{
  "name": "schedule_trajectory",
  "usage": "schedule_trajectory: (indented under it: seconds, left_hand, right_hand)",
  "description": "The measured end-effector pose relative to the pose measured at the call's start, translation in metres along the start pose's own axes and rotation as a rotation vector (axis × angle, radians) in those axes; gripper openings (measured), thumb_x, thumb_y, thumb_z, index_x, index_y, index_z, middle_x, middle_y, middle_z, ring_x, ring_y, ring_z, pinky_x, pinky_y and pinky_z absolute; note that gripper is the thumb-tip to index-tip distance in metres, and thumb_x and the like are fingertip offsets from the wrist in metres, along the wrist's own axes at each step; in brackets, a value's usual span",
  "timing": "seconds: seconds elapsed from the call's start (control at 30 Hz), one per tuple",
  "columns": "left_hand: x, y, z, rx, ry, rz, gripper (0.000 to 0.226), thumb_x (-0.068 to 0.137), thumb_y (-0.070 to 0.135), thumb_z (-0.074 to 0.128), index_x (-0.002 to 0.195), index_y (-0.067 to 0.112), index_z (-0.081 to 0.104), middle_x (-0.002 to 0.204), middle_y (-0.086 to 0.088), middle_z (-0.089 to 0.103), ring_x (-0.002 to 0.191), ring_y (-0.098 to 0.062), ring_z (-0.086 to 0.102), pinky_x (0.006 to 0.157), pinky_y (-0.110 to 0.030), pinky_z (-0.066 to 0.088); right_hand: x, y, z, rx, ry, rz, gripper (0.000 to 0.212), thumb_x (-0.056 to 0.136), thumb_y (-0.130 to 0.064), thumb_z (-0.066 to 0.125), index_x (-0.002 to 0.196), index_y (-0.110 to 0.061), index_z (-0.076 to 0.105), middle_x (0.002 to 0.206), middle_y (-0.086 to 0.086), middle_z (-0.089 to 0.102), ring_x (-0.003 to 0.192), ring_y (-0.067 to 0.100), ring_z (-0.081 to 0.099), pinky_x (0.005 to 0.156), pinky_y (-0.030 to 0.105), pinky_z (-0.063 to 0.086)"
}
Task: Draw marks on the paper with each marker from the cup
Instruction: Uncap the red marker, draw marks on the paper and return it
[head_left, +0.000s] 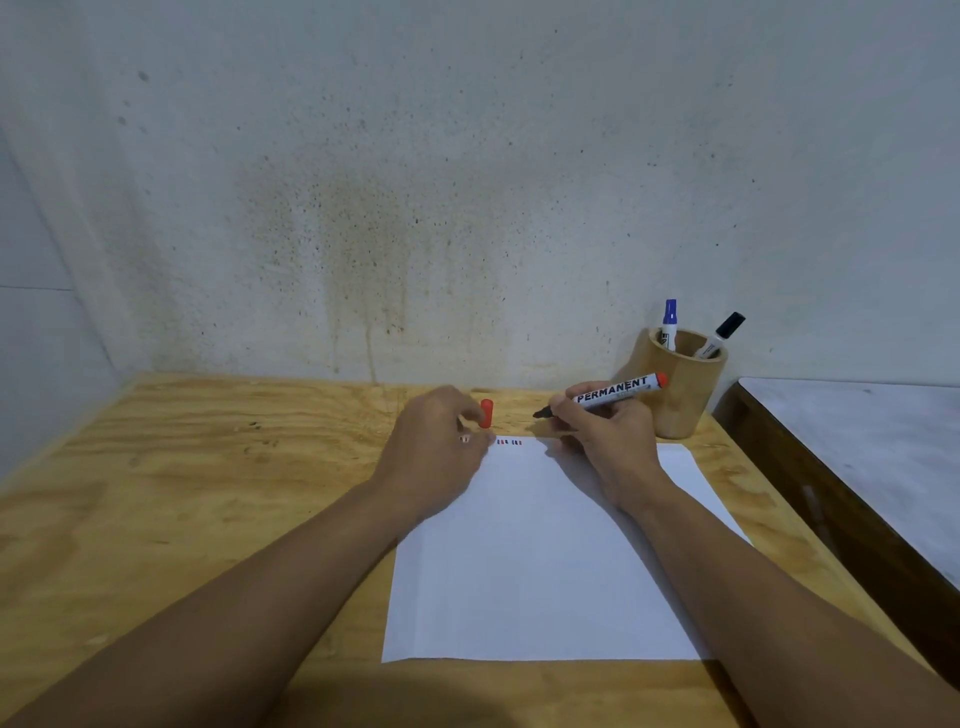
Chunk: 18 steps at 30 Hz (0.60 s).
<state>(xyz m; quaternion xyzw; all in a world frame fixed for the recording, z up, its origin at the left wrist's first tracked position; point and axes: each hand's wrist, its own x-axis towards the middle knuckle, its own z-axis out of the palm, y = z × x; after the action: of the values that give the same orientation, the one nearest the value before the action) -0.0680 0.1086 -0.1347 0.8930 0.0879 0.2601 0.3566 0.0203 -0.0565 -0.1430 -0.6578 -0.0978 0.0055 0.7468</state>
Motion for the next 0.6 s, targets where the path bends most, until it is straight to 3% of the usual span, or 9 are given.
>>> schedule_trajectory:
  seconds: [0.07,0.17,0.3,0.4,0.5,0.6]
  left_hand:
    - [0.016,0.003,0.006,-0.019,0.030,-0.072,0.027,0.076,0.020,0.073,0.101,0.013,0.066,0.098,0.000,0.062,0.085,-0.017,0.058,0.072,-0.030,0.047]
    - [0.033,0.002,0.017,0.006,-0.082,-0.109,0.041,0.077,0.022,0.074,0.114,0.013,0.061,0.106,-0.002,0.057,0.091,-0.016,0.053,0.075,-0.026,0.040]
    - [0.042,0.003,0.024,-0.023,-0.121,-0.128,0.014,0.077,0.009,0.072,0.091,0.006,0.071,0.083,-0.004,0.064,0.077,-0.020,0.060,0.065,-0.023,0.044]
    - [0.046,0.011,0.019,-0.416,-0.048,-0.311,0.007,0.076,-0.004,0.071,0.080,0.002,0.070,0.073,-0.010,0.066,0.066,-0.024,0.064,0.059,-0.027,0.057]
    - [0.044,0.026,0.005,-0.833,-0.146,-0.487,0.013,0.078,-0.005,0.069,0.091,-0.005,0.069,0.083,-0.016,0.070,0.065,-0.019,0.067,0.062,-0.022,0.060]
    - [0.040,0.034,0.000,-1.005,-0.262,-0.532,0.015,0.081,-0.007,0.064,0.096,-0.008,0.066,0.090,-0.017,0.069,0.069,-0.018,0.070,0.066,-0.020,0.060]
  right_hand:
    - [0.000,-0.001,0.001,0.059,0.002,0.022,0.016,0.080,0.000,0.075,0.088,0.000,0.062,0.075,0.016,0.069,0.064,0.021,0.070,0.060,0.039,0.059]
    - [-0.002,-0.011,0.004,0.140,-0.003,0.061,0.013,0.081,0.006,0.071,0.083,-0.001,0.060,0.074,0.017,0.065,0.063,0.023,0.068,0.056,0.037,0.060]
    - [0.001,-0.029,-0.002,0.182,-0.005,0.117,0.006,0.084,0.002,0.064,0.078,0.001,0.061,0.076,0.019,0.066,0.068,0.029,0.068,0.053,0.034,0.059]
    - [0.000,-0.040,-0.009,0.158,-0.009,0.091,0.006,0.084,0.001,0.067,0.086,-0.001,0.061,0.078,0.019,0.067,0.068,0.027,0.069,0.054,0.034,0.060]
    - [-0.002,-0.049,-0.015,0.145,-0.005,0.045,0.015,0.082,0.002,0.071,0.091,-0.002,0.060,0.083,0.022,0.070,0.072,0.029,0.071,0.059,0.035,0.062]
    - [-0.006,-0.057,-0.019,0.115,-0.030,0.006,0.009,0.081,-0.001,0.073,0.082,-0.003,0.064,0.082,0.020,0.071,0.074,0.030,0.071,0.065,0.038,0.062]
